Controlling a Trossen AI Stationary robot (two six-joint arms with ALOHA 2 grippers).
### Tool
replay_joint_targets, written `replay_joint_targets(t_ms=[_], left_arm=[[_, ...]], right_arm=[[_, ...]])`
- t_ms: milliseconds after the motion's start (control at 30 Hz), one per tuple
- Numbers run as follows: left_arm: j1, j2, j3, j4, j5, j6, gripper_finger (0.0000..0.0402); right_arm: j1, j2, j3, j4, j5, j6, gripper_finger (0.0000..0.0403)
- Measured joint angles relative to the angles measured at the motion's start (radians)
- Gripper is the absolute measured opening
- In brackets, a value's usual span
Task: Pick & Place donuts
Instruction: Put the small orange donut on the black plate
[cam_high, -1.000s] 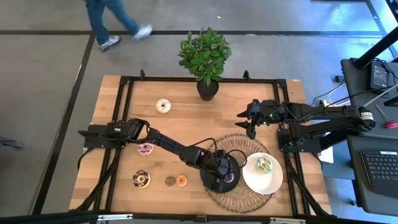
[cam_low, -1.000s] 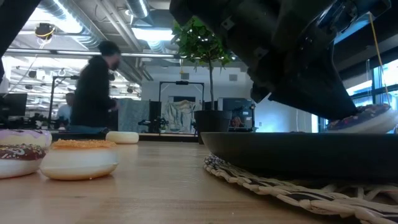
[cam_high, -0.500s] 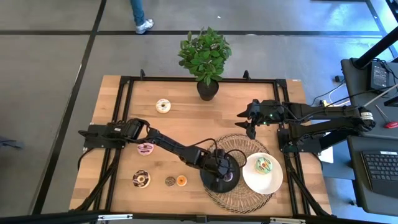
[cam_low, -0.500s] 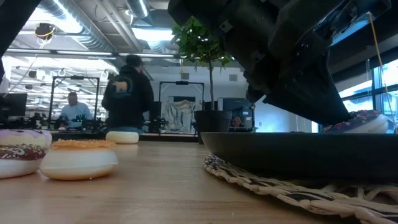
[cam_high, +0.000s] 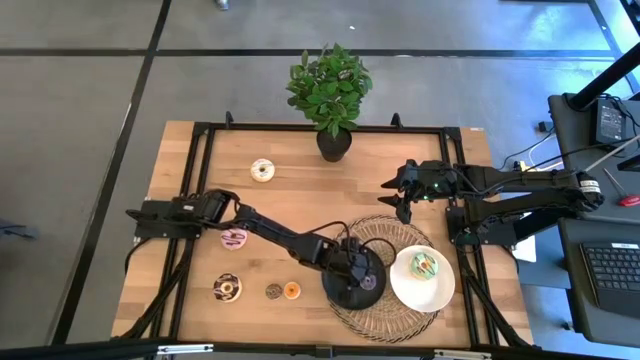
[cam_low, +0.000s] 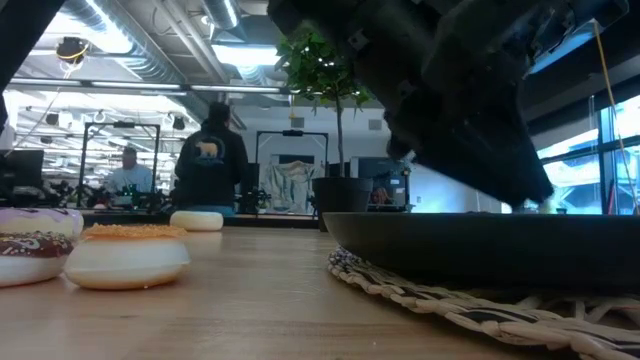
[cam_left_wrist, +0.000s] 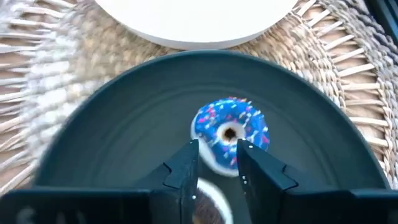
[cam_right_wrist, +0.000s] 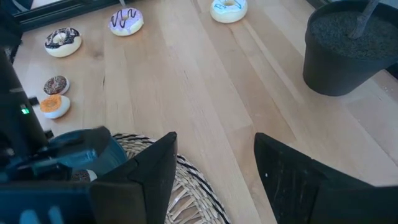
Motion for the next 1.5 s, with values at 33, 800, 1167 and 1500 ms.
replay_joint_targets(t_ms=[33,800,1167,1500], left_arm=[[0.001,-0.01,0.0,-0.014,-0.007,0.0,0.0112],[-0.188,-0.151,-0.021,-0.805,-0.059,-0.551,0.0123],[-0.252,-0.151,-0.021,-0.797,-0.066,-0.528,0.0123],[-0.266,-0.151,-0.021,-0.797,-0.066,-0.582,0.0105]], right_arm=[[0.0,0.0,0.0,0.0,0.0,0.0,0.0214],[0.0,0.0,0.0,-0.042,0.0,0.0,0.0214],[0.0,0.0,0.0,-0.024,0.0,0.005,0.0214],[0.0,0.0,0.0,-0.024,0.0,0.005,0.0214]])
